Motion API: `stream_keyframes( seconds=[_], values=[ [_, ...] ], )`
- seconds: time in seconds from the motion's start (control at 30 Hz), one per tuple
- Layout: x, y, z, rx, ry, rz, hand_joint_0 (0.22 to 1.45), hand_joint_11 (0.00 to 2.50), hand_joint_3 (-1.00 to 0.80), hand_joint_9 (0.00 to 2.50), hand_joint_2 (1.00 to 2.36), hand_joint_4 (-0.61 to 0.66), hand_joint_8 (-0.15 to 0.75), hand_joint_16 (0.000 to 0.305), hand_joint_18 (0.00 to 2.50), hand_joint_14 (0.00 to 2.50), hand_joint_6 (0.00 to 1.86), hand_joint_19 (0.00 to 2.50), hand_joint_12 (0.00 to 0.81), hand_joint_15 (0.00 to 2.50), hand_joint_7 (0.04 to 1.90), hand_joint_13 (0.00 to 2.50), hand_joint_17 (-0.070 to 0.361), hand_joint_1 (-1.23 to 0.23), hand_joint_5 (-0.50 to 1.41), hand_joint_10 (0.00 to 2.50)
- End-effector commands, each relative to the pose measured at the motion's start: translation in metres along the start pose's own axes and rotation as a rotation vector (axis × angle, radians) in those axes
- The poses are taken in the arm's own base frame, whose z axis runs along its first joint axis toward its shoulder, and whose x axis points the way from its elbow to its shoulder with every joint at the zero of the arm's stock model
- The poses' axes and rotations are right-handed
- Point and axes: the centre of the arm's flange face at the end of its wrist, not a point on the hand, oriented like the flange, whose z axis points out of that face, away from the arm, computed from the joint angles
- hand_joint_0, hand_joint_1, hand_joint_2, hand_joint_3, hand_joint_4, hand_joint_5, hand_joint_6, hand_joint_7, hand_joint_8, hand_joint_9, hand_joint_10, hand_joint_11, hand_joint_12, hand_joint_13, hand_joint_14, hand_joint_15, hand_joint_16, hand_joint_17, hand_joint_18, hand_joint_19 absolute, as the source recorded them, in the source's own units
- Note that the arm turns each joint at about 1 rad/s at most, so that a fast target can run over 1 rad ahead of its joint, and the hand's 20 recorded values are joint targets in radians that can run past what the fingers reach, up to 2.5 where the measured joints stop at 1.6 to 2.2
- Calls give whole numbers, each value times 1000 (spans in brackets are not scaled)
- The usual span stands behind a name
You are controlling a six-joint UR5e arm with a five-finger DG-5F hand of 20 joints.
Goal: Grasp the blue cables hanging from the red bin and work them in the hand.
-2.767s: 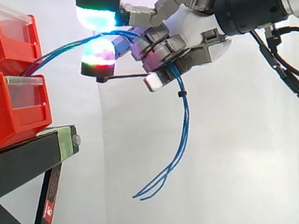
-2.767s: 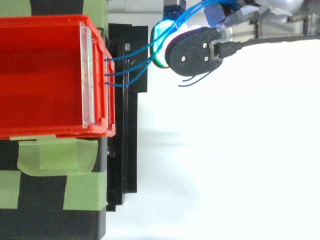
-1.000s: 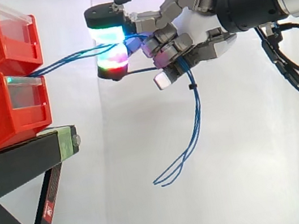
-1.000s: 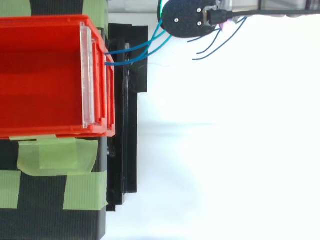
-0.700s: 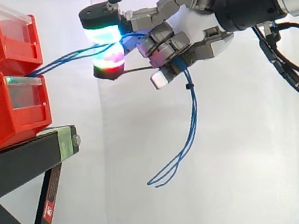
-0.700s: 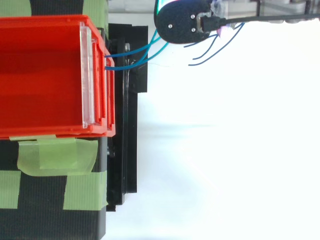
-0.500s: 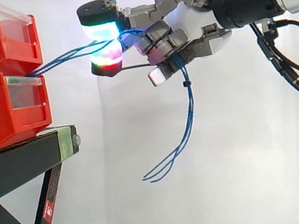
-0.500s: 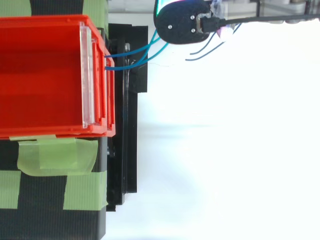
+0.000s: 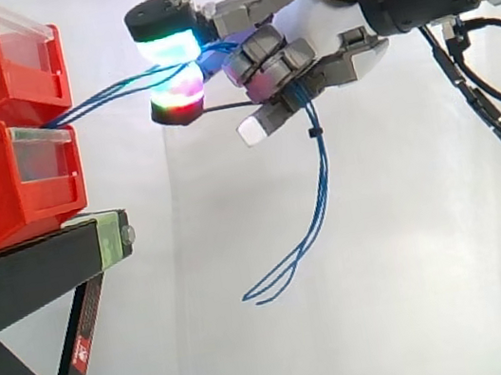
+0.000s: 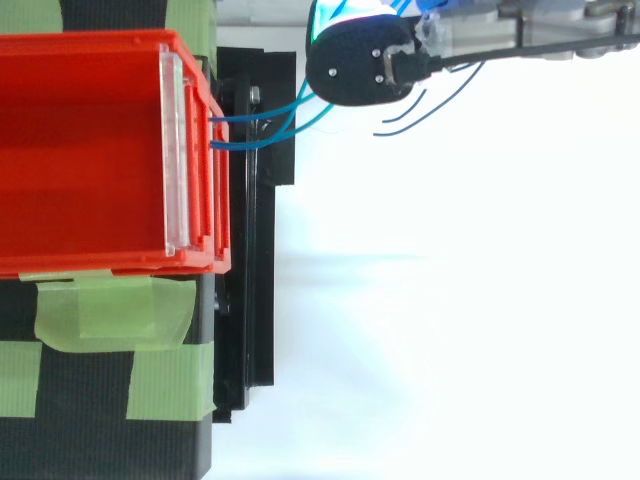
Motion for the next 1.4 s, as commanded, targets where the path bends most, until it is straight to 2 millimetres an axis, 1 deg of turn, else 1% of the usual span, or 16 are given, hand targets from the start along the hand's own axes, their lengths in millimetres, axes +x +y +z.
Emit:
stream_keyframes(
  seconds=[0.0,0.1,0.23,0.27,0.33,0.43,0.6,0.73,0.8,0.83,0.9,0.93,1.0,1.23,1.3,1.37],
  values=[
    [-5,7,-2,-10,-2,5,904,2396,-130,699,1003,367,454,74,1359,2500,508,204,559,1603,1162,1146,166,-586,239,2500],
    [-6,8,-3,-10,-2,5,913,2346,-94,650,1003,357,456,71,1328,2500,474,203,558,1577,1168,1100,160,-617,232,2500],
    [-8,7,-2,-11,-6,10,909,2338,-283,559,1010,350,448,66,1235,2500,426,306,552,1560,1187,1010,148,-664,200,2500],
    [-9,7,-1,-13,-8,11,910,2378,-295,532,1016,328,432,58,1191,2500,396,455,542,1611,1208,975,131,-685,192,2500],
    [-10,7,-1,-13,-6,11,930,2341,-267,503,1017,316,418,56,1171,2500,387,508,535,1623,1214,953,125,-702,183,2500],
    [-11,8,0,-16,4,12,946,2332,-146,475,1017,313,423,56,1140,2500,435,512,541,1614,1179,929,127,-715,157,2500],
    [-15,15,4,-28,9,16,925,2246,-19,378,1006,340,447,66,1111,2500,488,315,550,1540,1125,883,149,-735,109,2500],
    [-17,14,3,-16,19,9,917,2220,22,353,1002,348,458,69,1097,2500,505,279,554,1490,1103,851,155,-742,95,2500],
    [-18,13,4,-18,26,9,884,2184,16,342,1181,350,461,71,1104,2500,518,238,555,1496,1091,846,160,-742,91,2500],
    [-18,13,4,-18,28,9,880,2179,35,341,1190,352,461,71,1099,2500,520,250,554,1490,1088,845,160,-738,89,2500],
    [-18,14,4,-22,35,13,866,2135,48,333,1438,342,452,67,1040,2500,520,244,541,1452,1085,824,151,-715,89,2500],
    [-21,16,2,-23,47,11,875,2140,66,331,1434,337,450,65,1032,2500,522,242,538,1436,1085,821,146,-710,87,2500],
    [-24,17,0,-16,57,8,875,2090,56,338,1629,322,433,61,970,2500,544,243,528,1409,1067,803,137,-642,97,2500],
    [-34,28,-10,-3,63,0,1052,2127,258,426,1422,298,402,51,829,2500,477,239,501,1470,1123,813,114,-618,177,2500],
    [-36,29,-11,1,64,1,1135,2114,362,445,1301,282,390,48,767,2500,467,225,460,1436,1138,808,107,-633,212,2500],
    [-36,29,-12,9,67,8,1160,2136,386,466,1282,269,383,47,740,2500,453,220,443,1443,1151,798,106,-639,230,2500]
  ],
)
